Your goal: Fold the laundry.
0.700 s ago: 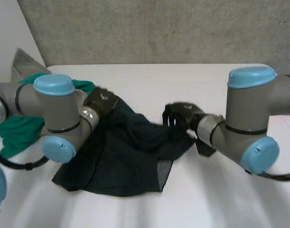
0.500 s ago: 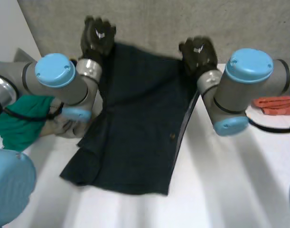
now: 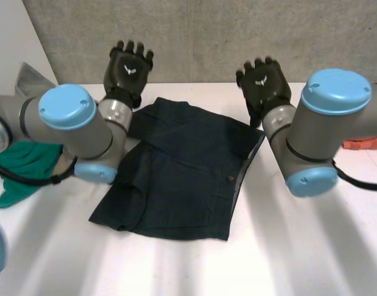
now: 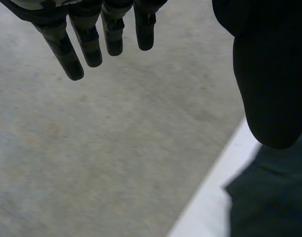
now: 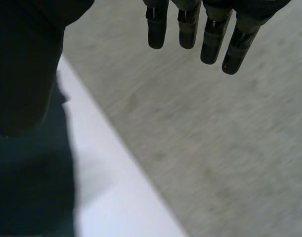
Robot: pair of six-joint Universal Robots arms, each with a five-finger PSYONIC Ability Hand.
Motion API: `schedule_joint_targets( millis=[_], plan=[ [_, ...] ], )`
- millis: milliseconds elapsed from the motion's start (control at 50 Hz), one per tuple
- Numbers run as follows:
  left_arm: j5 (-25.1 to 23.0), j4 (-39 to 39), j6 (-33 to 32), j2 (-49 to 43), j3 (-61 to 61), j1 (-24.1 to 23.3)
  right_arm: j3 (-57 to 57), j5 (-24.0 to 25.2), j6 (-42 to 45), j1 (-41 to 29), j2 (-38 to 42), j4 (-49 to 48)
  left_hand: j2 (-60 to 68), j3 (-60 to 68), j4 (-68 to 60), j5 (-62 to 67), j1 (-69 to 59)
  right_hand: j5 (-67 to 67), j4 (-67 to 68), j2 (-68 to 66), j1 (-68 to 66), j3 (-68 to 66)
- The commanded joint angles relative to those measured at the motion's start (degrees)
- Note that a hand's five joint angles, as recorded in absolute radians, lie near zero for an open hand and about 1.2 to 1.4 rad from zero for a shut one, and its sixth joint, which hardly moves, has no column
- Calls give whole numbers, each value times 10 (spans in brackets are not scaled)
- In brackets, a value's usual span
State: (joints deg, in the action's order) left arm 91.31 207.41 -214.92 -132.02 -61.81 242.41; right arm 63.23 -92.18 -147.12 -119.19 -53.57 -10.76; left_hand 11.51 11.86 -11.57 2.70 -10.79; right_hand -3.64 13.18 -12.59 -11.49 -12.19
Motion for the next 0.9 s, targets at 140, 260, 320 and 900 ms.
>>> schedule_joint_targets(
  millis=[140, 260, 320, 900],
  plan=[
    [6, -86, 28, 169, -300, -81, 185, 64, -216, -10, -97, 225, 68, 64, -67, 56, -75, -64, 68, -74, -85, -78],
    [28, -82, 75, 162, -343, -99, 290, 95, -239, -30, -125, 128, 71, 68, -71, 59, -78, -85, 90, -96, -107, -100],
    [63, -81, 80, 133, -337, -93, 319, 94, -238, -60, -125, 77, 70, 66, -69, 58, -77, -97, 102, -108, -119, -112],
    [101, -14, -79, 113, -284, 147, 305, 38, -174, -115, -44, -10, 39, 36, -39, 27, -47, -513, 518, -524, -535, -528]
  ],
)
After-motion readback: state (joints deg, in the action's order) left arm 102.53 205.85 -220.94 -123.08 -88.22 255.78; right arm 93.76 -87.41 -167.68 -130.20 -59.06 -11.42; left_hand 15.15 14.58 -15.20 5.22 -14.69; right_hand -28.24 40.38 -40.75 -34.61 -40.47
